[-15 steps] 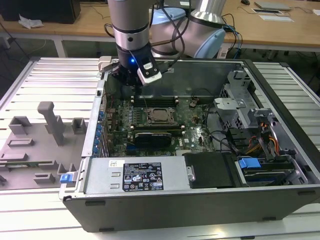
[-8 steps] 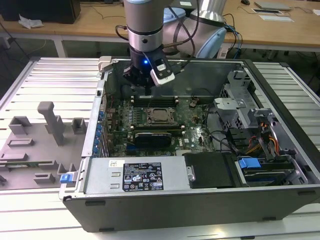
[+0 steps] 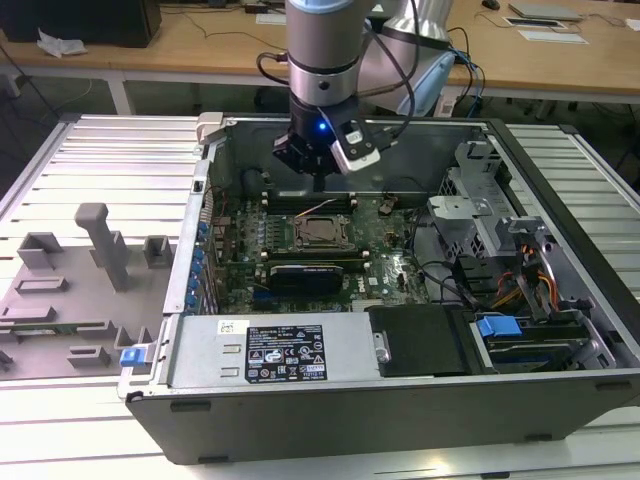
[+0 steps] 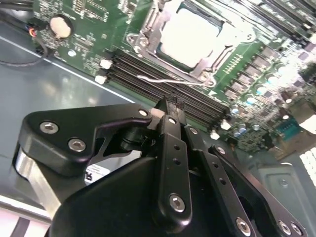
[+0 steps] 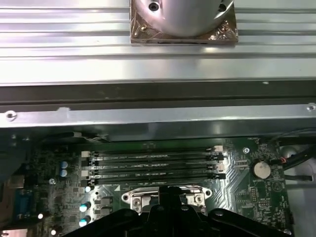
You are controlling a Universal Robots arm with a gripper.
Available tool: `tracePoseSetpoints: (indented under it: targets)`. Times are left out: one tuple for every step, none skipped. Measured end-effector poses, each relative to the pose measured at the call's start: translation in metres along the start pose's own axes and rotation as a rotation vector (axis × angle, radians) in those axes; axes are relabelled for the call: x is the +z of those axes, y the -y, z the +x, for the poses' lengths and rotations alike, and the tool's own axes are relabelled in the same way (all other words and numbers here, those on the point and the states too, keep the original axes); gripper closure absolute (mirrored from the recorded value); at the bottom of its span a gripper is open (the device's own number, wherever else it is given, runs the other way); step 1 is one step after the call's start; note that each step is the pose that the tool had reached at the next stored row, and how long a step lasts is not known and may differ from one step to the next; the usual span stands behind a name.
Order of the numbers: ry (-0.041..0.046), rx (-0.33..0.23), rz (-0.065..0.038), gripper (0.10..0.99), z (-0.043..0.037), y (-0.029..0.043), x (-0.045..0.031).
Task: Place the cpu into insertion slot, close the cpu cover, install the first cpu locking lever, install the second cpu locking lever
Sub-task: 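Install the first cpu locking lever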
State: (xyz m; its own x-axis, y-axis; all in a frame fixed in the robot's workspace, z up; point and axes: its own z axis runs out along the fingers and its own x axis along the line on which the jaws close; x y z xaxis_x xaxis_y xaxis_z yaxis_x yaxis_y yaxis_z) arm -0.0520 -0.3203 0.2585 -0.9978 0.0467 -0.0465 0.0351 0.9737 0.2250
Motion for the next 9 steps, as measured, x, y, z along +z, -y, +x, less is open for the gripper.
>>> tracePoseSetpoints:
  targets:
    - [0.0000,0.000,-0.001,0.980,-0.0008,0.0000,0.0001]
    - [0.0000,0.000,-0.001,0.980,-0.0007,0.0000,0.0001]
    - [0.0000,0.000,-0.001,0.980,-0.0008,0.0000,0.0002]
    - [0.0000,0.000,0.000,0.980,-0.0007,0.0000,0.0002]
    - [0.0000,0.000,-0.001,0.980,-0.0008,0.0000,0.0002]
    - [0.0016,0.000,-0.001,0.980,-0.0005,0.0000,0.0002]
    - [0.0144,-0.003,-0.001,0.980,0.0003,0.0001,0.0005]
    - [0.0356,-0.008,-0.002,0.980,0.0016,0.0002,0.0006]
    - [0.0502,-0.011,-0.003,0.980,0.0025,0.0003,0.0007]
